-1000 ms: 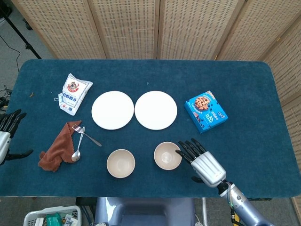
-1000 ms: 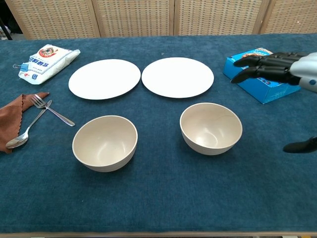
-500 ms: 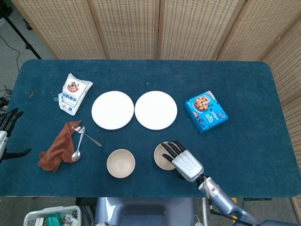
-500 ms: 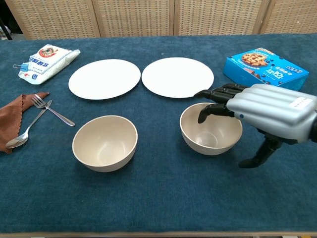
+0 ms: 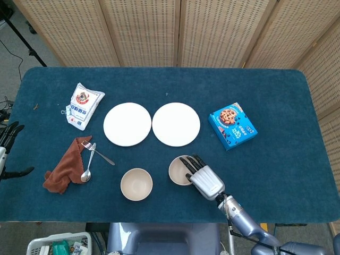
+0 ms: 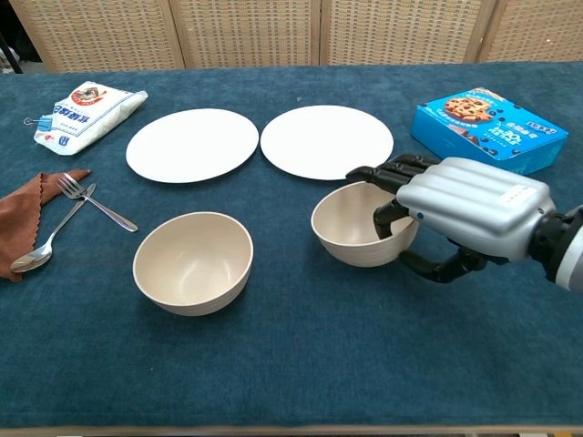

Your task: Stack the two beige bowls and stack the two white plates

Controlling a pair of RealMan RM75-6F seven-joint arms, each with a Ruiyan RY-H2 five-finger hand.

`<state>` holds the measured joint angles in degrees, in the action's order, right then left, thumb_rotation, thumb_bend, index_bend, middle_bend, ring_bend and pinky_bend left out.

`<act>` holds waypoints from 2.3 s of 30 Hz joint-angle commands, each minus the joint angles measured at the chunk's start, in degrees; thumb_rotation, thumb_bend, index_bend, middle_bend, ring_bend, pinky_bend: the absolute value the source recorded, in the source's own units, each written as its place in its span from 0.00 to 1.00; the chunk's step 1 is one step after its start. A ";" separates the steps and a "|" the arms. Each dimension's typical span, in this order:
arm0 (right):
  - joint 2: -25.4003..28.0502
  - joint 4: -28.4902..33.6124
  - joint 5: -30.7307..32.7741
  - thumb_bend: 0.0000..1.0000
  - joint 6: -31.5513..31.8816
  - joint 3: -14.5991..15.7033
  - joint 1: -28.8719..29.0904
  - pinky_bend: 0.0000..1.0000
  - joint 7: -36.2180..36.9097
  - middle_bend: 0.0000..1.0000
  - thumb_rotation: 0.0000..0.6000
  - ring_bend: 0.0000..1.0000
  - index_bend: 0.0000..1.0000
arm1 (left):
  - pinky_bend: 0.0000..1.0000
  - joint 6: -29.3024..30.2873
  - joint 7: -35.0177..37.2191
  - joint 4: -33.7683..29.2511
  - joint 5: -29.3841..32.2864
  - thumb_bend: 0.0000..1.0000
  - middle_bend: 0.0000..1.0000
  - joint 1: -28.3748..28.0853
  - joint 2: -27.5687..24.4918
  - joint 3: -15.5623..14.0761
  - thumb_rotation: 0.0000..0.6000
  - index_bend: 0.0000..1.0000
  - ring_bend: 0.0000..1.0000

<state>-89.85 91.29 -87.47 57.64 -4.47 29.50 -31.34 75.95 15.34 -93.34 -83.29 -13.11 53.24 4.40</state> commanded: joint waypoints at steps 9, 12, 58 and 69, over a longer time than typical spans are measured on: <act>1.60 3.75 -4.40 0.57 1.84 -0.70 3.01 0.00 1.58 0.04 1.00 0.00 0.65 | 0.00 -0.28 -0.22 0.07 0.12 0.00 0.00 -0.09 0.18 0.03 1.00 0.00 0.00; 2.21 6.13 -2.68 0.57 -0.63 -2.31 4.98 0.00 1.31 0.04 1.00 0.00 0.65 | 0.00 -0.26 -0.41 0.02 -0.02 0.00 0.00 -0.10 0.25 -0.03 1.00 0.00 0.00; -10.93 6.62 8.47 0.56 -1.64 -2.26 13.62 0.00 -14.24 0.00 1.00 0.00 0.01 | 0.00 -0.60 1.48 0.71 0.65 0.00 0.00 -0.03 -0.24 0.44 1.00 0.00 0.00; -7.46 12.01 7.93 0.11 3.03 -0.91 12.08 0.00 -19.66 0.00 1.00 0.00 0.00 | 0.00 -0.64 1.64 0.66 0.58 0.00 0.00 -0.01 -0.31 0.41 1.00 0.00 0.00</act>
<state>-98.00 102.59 -78.88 60.01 -5.62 41.89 -50.81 75.31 16.97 -92.68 -82.72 -13.12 52.93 4.81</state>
